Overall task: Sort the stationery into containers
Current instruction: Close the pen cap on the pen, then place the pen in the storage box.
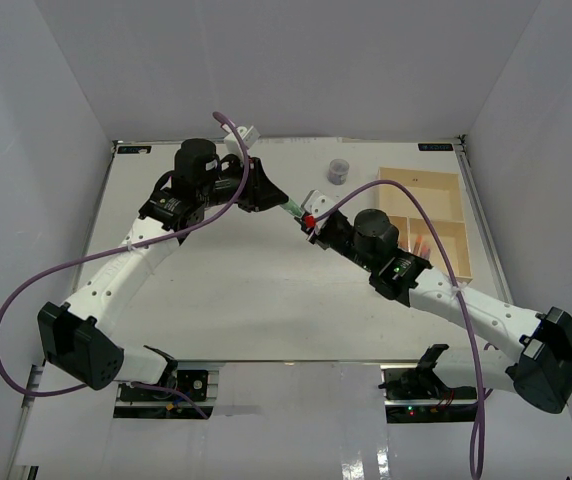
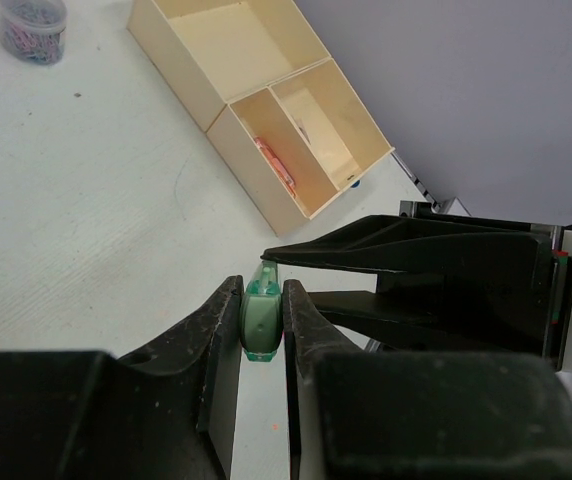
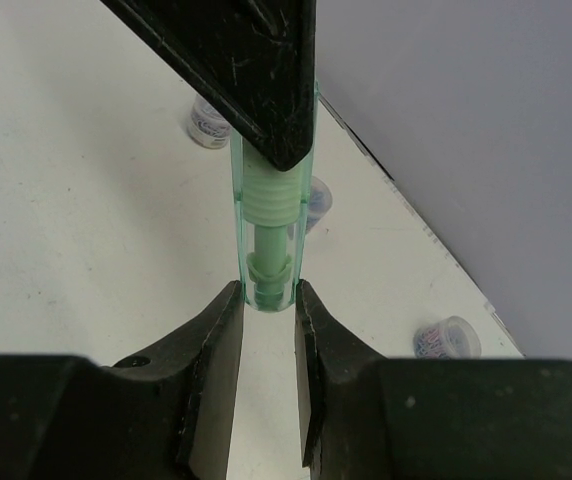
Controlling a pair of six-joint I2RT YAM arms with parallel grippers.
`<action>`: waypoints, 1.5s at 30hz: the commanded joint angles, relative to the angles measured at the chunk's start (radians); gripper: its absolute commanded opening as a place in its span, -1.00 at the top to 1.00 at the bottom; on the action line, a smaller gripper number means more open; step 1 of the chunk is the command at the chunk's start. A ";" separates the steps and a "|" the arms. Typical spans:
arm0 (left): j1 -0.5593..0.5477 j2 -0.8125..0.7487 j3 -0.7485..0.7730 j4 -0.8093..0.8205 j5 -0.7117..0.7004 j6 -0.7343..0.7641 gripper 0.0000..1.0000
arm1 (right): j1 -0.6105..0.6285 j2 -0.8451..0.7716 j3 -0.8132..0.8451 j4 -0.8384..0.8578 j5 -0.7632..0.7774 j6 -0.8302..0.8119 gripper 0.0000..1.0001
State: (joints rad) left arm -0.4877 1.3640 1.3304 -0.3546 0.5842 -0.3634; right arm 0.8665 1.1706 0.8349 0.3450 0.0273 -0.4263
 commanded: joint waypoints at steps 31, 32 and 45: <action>-0.048 -0.077 0.000 0.086 -0.322 -0.039 -0.67 | 0.020 -0.084 -0.247 0.123 0.005 0.195 0.85; -0.046 -0.091 -0.003 0.091 -0.346 -0.042 -0.70 | 0.022 -0.084 -0.253 0.106 0.026 0.202 0.85; 0.037 -0.187 -0.260 0.152 -0.711 0.050 -0.88 | -0.280 -0.106 -0.138 -0.454 0.393 0.587 0.85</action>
State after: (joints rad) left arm -0.4759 1.1797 1.1221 -0.2039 0.0006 -0.3603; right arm 0.6647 1.0752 0.6331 0.0444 0.3347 0.0189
